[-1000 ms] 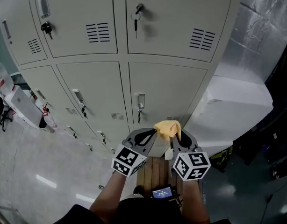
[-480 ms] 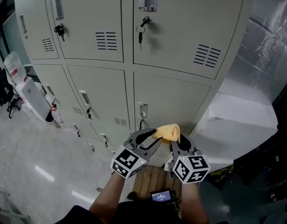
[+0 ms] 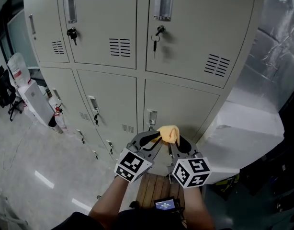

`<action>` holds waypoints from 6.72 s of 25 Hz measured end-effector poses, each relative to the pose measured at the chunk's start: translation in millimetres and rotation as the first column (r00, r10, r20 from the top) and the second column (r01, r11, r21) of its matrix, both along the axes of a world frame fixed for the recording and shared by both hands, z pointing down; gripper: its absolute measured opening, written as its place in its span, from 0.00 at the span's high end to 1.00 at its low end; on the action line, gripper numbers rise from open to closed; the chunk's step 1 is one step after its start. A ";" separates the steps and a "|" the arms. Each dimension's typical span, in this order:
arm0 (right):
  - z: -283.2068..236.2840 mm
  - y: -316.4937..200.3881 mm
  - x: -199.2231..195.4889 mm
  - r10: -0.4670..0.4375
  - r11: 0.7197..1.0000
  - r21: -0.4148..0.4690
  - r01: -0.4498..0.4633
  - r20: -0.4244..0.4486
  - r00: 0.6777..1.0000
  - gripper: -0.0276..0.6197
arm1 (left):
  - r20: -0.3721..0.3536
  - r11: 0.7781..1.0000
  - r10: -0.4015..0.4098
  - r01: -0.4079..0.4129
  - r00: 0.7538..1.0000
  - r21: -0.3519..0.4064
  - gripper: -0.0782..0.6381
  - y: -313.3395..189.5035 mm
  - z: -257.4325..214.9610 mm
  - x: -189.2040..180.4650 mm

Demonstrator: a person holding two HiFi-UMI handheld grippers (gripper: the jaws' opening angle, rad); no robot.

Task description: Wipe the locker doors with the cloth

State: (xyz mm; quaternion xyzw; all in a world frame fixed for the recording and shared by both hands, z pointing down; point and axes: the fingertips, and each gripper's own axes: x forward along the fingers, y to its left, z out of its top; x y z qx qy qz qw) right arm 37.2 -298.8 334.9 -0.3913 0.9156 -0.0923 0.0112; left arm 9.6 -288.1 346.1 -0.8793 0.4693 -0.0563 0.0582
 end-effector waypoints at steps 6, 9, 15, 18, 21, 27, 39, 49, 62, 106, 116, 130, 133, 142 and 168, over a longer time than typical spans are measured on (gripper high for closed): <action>-46.1 -19.4 -37.0 0.044 0.995 0.095 -0.040 -0.038 0.998 0.85 | -0.009 0.992 -0.113 0.114 0.994 0.048 0.82 -20.9 -43.3 -36.9; -72.8 -28.9 -54.9 0.064 0.988 0.142 -0.056 -0.048 0.997 0.85 | -0.024 0.987 -0.144 0.145 0.989 0.072 0.82 -31.5 -69.1 -54.7; -109.8 -43.0 -79.2 0.105 0.974 0.208 -0.090 -0.064 0.992 0.85 | -0.029 0.980 -0.174 0.176 0.984 0.093 0.82 -47.7 -104.5 -78.6; -117.8 -50.8 -86.2 0.116 0.971 0.218 -0.098 -0.069 0.991 0.85 | -0.029 0.980 -0.176 0.178 0.984 0.089 0.82 -55.8 -112.3 -85.4; -121.9 -59.1 -89.8 0.132 0.967 0.227 -0.112 -0.074 0.989 0.85 | -0.044 0.981 -0.171 0.174 0.984 0.083 0.82 -64.0 -116.7 -88.5; -125.4 -67.9 -91.4 0.144 0.962 0.242 -0.126 -0.060 0.988 0.85 | -0.065 0.984 -0.155 0.160 0.986 0.078 0.82 -73.2 -119.2 -90.1; -125.9 -70.1 -88.7 0.134 0.962 0.248 -0.114 -0.066 0.989 0.85 | -0.067 0.983 -0.169 0.173 0.983 0.063 0.83 -74.6 -119.6 -86.7; -124.8 -73.3 -51.4 0.180 0.957 0.238 -0.165 -0.044 0.983 0.85 | -0.060 0.987 -0.145 0.148 0.988 0.059 0.83 -77.9 -119.8 -50.5; -121.2 -79.1 19.1 0.292 0.935 0.218 -0.279 -0.028 0.956 0.85 | -0.040 0.997 -0.048 0.050 0.998 0.052 0.83 -84.9 -117.2 18.9; -114.2 -80.8 128.8 0.489 0.863 0.162 -0.479 -0.025 0.872 0.85 | -0.063 0.985 0.170 -0.169 0.983 0.024 0.83 -88.7 -111.2 127.7; -105.0 -68.8 85.2 0.404 0.906 0.146 -0.398 -0.015 0.915 0.85 | -0.087 0.995 0.101 -0.100 0.991 0.016 0.83 -75.3 -102.3 84.4; -84.6 -61.5 -40.1 0.204 0.973 0.122 -0.197 -0.040 0.978 0.85 | -0.094 0.997 -0.078 0.078 0.992 -0.012 0.83 -61.3 -81.6 -38.4; -79.9 -61.3 -61.5 0.176 0.978 0.117 -0.170 -0.048 0.983 0.85 | -0.088 0.994 -0.109 0.108 0.990 -0.019 0.83 -60.1 -76.9 -59.3; -70.4 -68.3 -98.5 0.144 0.984 0.113 -0.136 -0.064 0.988 0.85 | -0.079 0.989 -0.148 0.146 0.986 -0.033 0.83 -66.2 -66.7 -95.7; -67.7 -79.5 -50.3 0.236 0.965 0.135 -0.224 -0.079 0.969 0.85 | -0.055 0.996 -0.082 0.080 0.995 -0.039 0.84 -79.6 -64.2 -48.3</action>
